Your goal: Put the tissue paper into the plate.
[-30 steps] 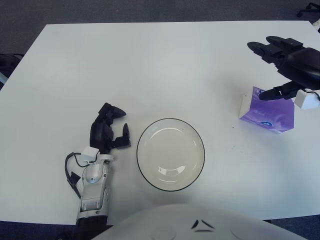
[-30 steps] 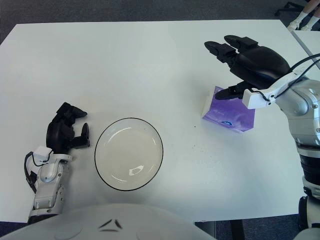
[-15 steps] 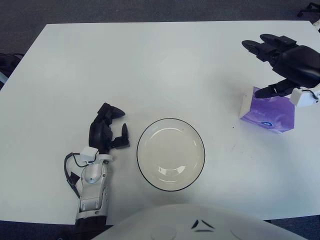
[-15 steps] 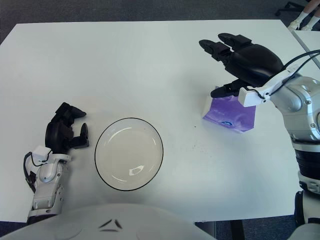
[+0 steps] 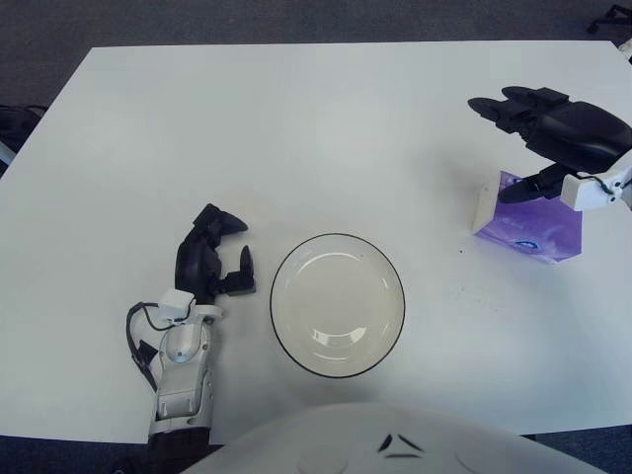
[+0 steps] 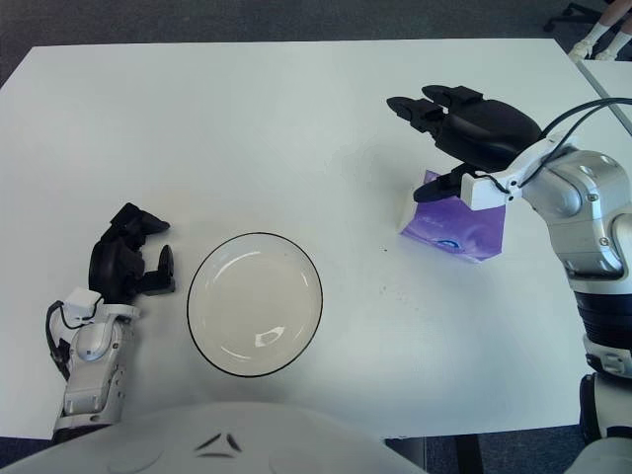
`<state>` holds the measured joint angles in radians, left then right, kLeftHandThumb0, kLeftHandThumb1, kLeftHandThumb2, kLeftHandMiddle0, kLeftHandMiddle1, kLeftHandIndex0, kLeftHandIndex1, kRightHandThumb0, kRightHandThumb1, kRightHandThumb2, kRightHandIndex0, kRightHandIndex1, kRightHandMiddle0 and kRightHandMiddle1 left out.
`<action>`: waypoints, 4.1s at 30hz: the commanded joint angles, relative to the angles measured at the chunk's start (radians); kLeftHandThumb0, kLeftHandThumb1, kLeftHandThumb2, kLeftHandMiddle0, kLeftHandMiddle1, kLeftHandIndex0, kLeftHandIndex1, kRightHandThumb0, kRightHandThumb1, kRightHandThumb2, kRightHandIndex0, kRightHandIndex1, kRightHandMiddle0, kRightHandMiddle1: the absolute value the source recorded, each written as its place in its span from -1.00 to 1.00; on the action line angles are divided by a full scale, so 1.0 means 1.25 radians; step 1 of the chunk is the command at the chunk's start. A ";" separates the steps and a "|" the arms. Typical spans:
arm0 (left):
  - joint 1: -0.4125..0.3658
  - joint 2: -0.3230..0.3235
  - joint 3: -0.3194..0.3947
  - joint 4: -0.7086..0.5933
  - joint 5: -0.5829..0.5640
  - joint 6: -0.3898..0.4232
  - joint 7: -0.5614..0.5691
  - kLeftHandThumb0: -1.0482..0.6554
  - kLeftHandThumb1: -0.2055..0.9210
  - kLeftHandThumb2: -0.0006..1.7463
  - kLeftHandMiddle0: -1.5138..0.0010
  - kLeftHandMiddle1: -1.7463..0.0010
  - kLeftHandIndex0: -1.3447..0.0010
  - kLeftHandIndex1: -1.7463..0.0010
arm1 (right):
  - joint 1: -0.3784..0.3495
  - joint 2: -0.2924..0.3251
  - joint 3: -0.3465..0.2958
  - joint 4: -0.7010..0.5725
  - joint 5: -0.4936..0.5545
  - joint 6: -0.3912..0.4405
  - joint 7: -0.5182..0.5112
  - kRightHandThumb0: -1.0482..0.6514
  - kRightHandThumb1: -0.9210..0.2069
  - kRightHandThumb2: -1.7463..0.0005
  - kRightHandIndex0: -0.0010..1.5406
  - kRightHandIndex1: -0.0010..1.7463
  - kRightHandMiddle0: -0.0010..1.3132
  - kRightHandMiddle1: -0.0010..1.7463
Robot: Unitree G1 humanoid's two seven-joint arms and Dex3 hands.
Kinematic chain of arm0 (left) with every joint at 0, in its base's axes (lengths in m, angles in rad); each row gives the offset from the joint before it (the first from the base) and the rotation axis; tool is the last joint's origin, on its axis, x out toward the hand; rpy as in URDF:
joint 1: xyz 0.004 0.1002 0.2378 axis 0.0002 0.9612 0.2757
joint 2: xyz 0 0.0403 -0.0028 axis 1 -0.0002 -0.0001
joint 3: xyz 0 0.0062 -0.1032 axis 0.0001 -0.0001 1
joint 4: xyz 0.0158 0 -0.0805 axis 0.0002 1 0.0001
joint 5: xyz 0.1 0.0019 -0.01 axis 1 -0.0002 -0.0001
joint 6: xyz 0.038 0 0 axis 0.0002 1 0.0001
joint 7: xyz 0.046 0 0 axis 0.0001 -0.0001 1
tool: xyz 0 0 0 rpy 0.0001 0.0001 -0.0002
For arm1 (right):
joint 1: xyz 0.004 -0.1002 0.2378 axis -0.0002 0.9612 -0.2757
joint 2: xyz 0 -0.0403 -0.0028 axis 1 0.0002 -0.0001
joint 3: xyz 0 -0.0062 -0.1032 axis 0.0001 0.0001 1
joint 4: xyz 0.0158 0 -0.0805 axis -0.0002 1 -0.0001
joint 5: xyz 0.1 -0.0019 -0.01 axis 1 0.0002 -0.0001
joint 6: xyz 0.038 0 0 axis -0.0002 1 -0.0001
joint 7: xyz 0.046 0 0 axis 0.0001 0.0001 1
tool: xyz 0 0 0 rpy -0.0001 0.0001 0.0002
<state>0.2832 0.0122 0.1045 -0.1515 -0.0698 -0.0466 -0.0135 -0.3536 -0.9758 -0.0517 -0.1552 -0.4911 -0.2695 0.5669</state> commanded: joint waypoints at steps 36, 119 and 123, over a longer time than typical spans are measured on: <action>0.046 -0.001 0.004 0.022 0.002 0.014 0.001 0.22 -0.52 0.86 -0.04 -1.00 0.13 -1.00 | 0.201 -0.058 -0.092 -0.207 -0.008 0.208 0.183 -1.00 -0.61 0.65 -1.00 -1.00 -1.00 -1.00; 0.094 -0.006 0.018 -0.006 0.002 0.020 0.019 0.22 -0.60 0.87 -0.10 -1.00 0.02 -0.88 | 0.035 0.260 0.228 0.507 -0.143 0.151 -0.326 -0.87 -0.56 0.49 -1.00 -1.00 -1.00 -1.00; 0.096 -0.007 0.021 -0.004 0.002 0.013 0.020 0.22 -0.63 0.90 -0.11 -1.00 0.02 -0.90 | 0.017 0.290 0.244 0.595 -0.143 0.118 -0.374 -0.81 -0.43 0.30 -1.00 -1.00 -1.00 -1.00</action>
<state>0.3593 0.0083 0.1232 -0.1898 -0.0697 -0.0602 0.0025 -0.4015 -0.6909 0.1748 0.4362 -0.6802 -0.1021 0.0828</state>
